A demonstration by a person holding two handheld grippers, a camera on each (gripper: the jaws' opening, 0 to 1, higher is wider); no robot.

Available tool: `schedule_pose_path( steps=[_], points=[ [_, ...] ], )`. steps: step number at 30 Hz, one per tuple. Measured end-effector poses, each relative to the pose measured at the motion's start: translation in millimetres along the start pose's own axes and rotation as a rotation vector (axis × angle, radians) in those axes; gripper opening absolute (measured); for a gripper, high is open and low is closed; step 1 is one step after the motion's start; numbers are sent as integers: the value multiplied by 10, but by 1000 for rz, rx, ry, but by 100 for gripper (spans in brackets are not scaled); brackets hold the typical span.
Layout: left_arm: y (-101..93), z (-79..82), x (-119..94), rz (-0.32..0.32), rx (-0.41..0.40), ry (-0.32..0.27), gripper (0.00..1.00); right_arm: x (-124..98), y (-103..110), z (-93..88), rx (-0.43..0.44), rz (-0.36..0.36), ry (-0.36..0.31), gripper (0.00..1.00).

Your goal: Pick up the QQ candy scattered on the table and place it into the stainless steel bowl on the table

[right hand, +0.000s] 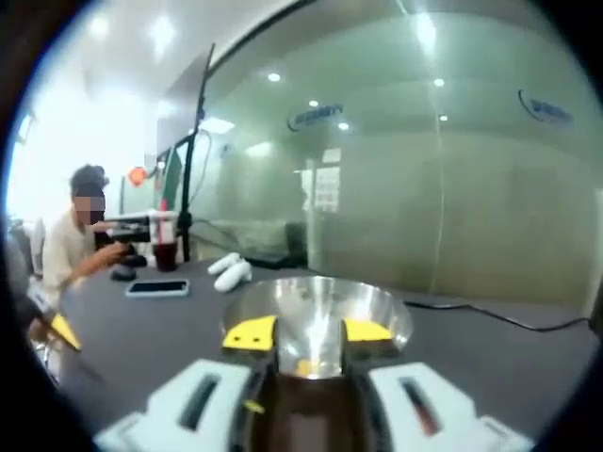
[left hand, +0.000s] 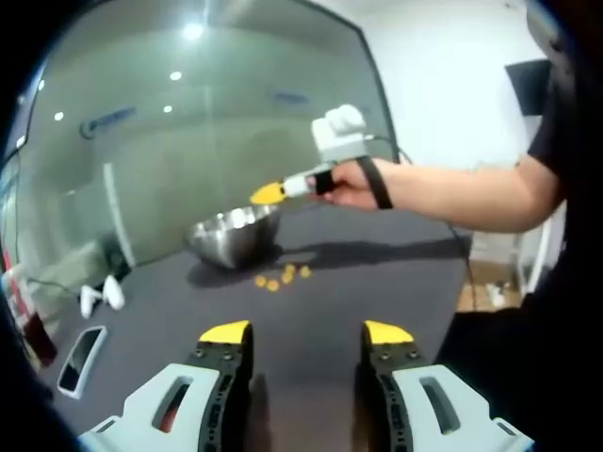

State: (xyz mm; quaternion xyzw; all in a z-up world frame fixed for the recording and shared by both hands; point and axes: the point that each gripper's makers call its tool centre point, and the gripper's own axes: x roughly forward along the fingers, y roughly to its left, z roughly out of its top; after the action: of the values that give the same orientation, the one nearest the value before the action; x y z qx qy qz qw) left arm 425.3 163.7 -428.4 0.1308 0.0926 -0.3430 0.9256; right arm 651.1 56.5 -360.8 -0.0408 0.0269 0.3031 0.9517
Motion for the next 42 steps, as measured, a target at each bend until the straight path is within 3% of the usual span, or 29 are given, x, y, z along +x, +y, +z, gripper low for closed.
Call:
schedule_pose_path(
  steps=[6, 15, 19, 24, 35, 42],
  points=[
    [-3, 12, -7, 3, -1, -4, 47, -108, 50, -35, -12, 24, -5, 26],
    [-10, 24, -7, 1, -7, -13, 47, -613, 90, -167, -10, 30, -16, 25],
    [-11, 34, -12, -1, -8, -18, 47, -791, 241, -357, -72, 99, 11, 27],
    [-22, 52, -19, -7, -8, -30, 48, -1005, 371, -471, -95, 146, -4, 27],
    [-40, 54, 18, -9, -14, -33, 48, -982, 537, -799, -56, 221, 79, 27],
    [-24, 67, 0, -4, -17, -36, 48, -916, 677, -892, -60, 282, 125, 25]
  ],
)
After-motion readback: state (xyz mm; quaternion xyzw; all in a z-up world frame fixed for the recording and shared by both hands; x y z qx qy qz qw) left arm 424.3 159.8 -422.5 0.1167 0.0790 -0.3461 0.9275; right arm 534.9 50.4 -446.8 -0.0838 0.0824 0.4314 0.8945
